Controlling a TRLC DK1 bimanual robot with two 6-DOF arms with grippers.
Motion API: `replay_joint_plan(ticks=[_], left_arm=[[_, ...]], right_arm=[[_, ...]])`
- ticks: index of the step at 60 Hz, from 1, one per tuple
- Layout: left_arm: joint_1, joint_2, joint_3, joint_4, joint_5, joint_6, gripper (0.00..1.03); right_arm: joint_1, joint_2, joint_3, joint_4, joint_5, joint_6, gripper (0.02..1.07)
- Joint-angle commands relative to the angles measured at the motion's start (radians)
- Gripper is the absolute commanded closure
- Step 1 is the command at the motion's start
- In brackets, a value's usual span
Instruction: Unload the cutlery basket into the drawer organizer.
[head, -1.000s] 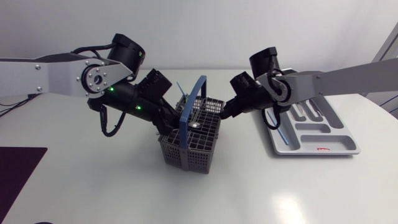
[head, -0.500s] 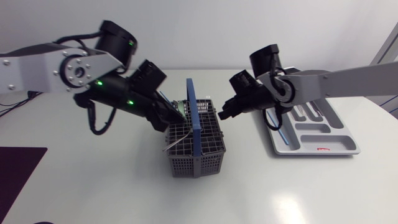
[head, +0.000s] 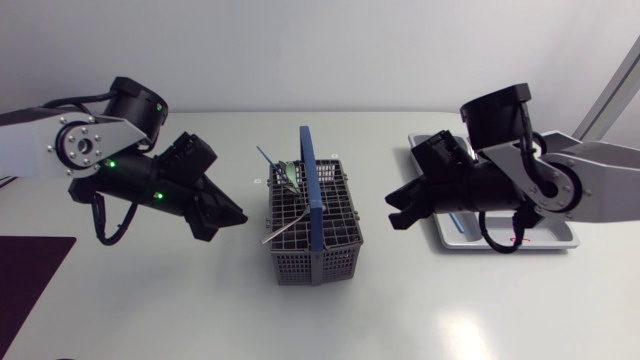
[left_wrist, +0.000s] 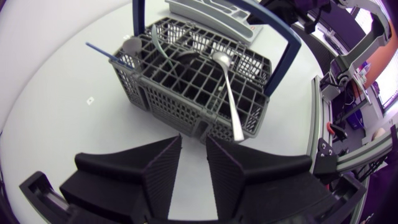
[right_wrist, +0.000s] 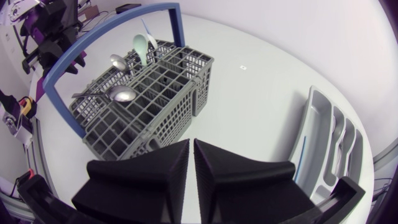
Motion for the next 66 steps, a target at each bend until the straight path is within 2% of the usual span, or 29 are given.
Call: replay_joint_plan(ticks=[1, 14, 39, 59, 66], left_arm=[[-0.008, 0.037, -0.051, -0.009, 0.008, 0.058, 0.72], [-0.104, 0.126, -0.083, 0.008, 0.006, 0.067, 0.73], [-0.189, 0.176, -0.076, 0.116, 0.008, -0.016, 0.72], [-0.310, 0.215, -0.020, 0.180, 0.005, -0.113, 0.72], [-0.314, 0.181, -0.025, 0.179, 0.005, -0.116, 0.72]], right_arm=[[0.026, -0.047, -0.046, -0.021, -0.002, 0.003, 0.93], [0.046, -0.106, -0.098, -0.024, -0.002, 0.019, 0.93], [0.043, -0.187, -0.166, -0.040, -0.008, 0.015, 0.93], [0.026, -0.245, -0.186, -0.080, -0.022, 0.003, 0.93], [0.014, -0.279, -0.190, -0.112, -0.031, -0.010, 0.93]])
